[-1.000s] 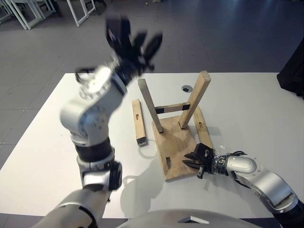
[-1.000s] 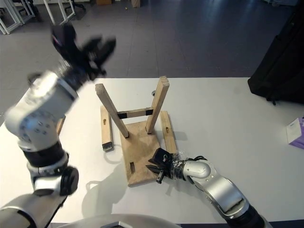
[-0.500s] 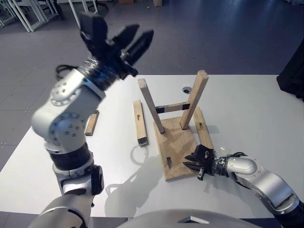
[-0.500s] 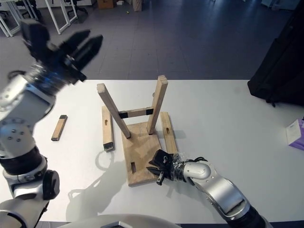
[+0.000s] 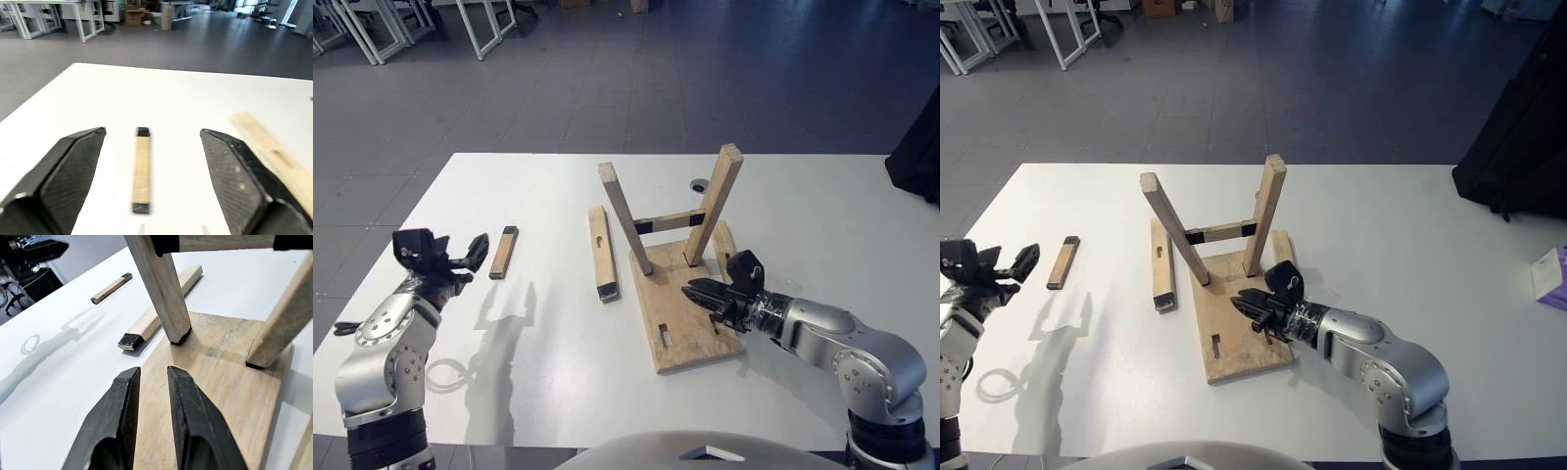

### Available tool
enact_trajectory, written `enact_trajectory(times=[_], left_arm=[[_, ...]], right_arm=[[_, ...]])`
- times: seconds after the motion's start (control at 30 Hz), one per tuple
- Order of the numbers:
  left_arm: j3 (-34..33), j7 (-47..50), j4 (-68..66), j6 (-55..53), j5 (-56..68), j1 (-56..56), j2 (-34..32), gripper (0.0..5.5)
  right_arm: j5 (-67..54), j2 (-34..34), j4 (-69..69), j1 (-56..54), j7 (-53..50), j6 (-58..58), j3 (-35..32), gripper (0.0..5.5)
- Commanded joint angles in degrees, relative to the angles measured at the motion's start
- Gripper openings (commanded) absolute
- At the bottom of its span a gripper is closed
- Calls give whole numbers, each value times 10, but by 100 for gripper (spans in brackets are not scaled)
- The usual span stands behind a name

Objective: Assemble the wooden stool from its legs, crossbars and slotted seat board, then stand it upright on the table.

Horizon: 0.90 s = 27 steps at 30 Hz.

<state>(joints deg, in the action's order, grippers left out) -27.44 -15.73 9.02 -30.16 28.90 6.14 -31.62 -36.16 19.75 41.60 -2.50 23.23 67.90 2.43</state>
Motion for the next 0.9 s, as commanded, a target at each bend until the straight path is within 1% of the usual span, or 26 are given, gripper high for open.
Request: enact_trajectory(times=[0.03,0.17,0.23,0.33,0.4,0.5,0.73,0.87,0.9], left_arm=[[19,-65,-135,63,-33,-13,-8,364],[55,-139,-258,103,-58,-33,-12,364],[73,-151,-305,124,-81,-38,-11,364],[110,-136,-382,161,-132,-74,-4,364],[122,-115,-432,173,-152,-110,9,364],[129,-86,-473,168,-155,-140,33,310],[131,-48,-548,164,-164,-112,56,198],[140,-64,-563,179,-161,-95,71,135],[144,-70,-559,181,-159,-92,76,132]], right_arm=[[-15,-2,14,-10,-17,29,-1,97],[-18,1,10,-23,-24,36,5,97],[-20,6,6,-30,-22,37,8,97],[-27,11,2,-36,-20,38,10,97],[-31,13,1,-41,-20,40,9,97],[-33,17,-2,-48,-19,42,10,97],[-37,16,-2,-58,-20,46,14,97],[-40,19,-6,-68,-19,47,11,97],[-41,20,-9,-71,-19,46,11,97]])
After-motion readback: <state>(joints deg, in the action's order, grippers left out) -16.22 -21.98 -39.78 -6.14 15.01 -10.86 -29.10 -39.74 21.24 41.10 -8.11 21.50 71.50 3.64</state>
